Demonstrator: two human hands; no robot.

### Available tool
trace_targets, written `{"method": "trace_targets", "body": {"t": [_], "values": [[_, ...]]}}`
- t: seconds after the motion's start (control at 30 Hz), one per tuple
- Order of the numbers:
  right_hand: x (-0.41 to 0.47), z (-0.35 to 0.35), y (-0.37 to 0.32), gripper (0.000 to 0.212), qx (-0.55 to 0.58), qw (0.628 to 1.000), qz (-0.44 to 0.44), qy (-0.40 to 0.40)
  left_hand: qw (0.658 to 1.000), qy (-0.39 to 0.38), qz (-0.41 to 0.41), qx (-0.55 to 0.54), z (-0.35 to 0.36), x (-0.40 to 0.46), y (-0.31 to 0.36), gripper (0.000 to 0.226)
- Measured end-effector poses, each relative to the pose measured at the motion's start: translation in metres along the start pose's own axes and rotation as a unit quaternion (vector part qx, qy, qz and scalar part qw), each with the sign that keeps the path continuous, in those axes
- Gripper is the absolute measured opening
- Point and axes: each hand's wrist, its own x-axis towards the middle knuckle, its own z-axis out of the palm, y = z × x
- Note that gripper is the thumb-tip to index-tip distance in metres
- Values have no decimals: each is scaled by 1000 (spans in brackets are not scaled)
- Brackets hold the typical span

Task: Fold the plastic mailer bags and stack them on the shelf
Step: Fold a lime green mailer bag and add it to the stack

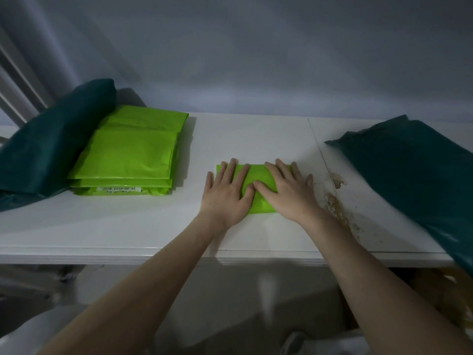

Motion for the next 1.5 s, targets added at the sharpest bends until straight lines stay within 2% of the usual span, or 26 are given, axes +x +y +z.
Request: {"method": "trace_targets", "body": {"t": [0.23,0.33,0.4,0.57,0.63,0.73,0.83,0.93,1.03,1.17,1.27,1.37,1.43,1.5], "values": [[4,-1,1,73,21,999,19,-46,999,-38,-8,-29,-5,4,0,60],[2,1,1,72,17,999,19,-40,998,-49,5,-25,-4,7,-1,61],[-1,3,1,71,4,1000,15,-22,999,-19,20,-24,0,5,-4,62],[-4,6,1,70,-15,1000,5,-10,998,23,52,33,7,-3,-8,80],[-4,5,2,69,15,1000,13,-15,997,38,44,-41,3,-3,-8,70],[-4,-4,6,64,115,993,35,7,970,105,-3,-220,-12,-4,-5,43],[-8,-19,6,54,145,983,33,104,965,126,19,-231,-26,-8,-7,40],[-16,-28,-8,33,96,979,-18,177,973,93,38,-206,-39,-16,-13,49],[-28,-28,-33,26,71,981,-88,160,987,81,60,-123,-47,-29,-24,55],[-51,-21,-67,33,15,983,-135,123,995,54,79,18,-50,-44,-33,62],[-65,-7,-77,40,-41,987,-139,73,992,48,95,67,-53,-53,-33,70],[-70,5,-77,42,-69,988,-132,51,986,7,120,114,-50,-63,-34,83],[-70,10,-76,39,-91,987,-126,46,982,-18,122,141,-44,-67,-33,75],[-71,15,-77,36,-122,983,-124,65,976,1,124,177,-34,-71,-32,57]]}}
